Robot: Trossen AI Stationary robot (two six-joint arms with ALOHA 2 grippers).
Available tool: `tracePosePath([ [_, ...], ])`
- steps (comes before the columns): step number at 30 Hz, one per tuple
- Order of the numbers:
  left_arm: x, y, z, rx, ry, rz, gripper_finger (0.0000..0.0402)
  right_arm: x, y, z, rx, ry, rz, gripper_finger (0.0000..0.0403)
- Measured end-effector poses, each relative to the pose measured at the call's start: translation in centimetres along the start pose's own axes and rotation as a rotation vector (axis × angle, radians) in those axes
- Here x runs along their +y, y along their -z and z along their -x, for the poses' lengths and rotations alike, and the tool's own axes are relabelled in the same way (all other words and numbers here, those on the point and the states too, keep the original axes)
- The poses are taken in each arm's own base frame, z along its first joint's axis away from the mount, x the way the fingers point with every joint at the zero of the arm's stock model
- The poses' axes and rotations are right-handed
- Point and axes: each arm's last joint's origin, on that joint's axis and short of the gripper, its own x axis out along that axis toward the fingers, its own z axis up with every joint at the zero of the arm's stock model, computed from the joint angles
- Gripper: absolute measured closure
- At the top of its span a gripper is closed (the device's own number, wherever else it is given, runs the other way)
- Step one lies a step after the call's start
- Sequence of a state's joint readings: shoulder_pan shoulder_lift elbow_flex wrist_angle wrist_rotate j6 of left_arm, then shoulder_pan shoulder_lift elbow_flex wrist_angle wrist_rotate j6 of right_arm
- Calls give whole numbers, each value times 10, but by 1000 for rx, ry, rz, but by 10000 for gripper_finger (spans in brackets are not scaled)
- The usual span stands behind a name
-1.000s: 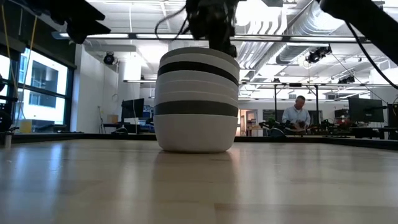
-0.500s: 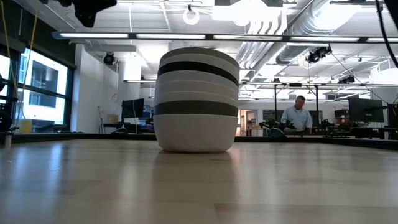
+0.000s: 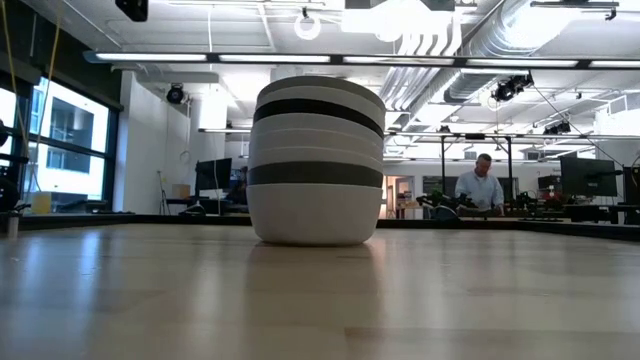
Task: Nest bowls inside each other
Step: Return to Home Position
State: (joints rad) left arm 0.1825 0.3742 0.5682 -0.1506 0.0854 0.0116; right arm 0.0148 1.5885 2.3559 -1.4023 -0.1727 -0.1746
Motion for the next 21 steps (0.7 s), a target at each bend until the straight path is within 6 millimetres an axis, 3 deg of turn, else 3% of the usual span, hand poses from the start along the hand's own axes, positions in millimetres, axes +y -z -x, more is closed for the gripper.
tracePosePath([
  [9, -3, -8, 21, -101, 44, -2, 186, 29, 21, 47, -29, -3, -25, 267],
  [21, -6, -17, 41, -233, 104, -52, 186, 45, 71, 121, -185, 56, -41, 267],
])
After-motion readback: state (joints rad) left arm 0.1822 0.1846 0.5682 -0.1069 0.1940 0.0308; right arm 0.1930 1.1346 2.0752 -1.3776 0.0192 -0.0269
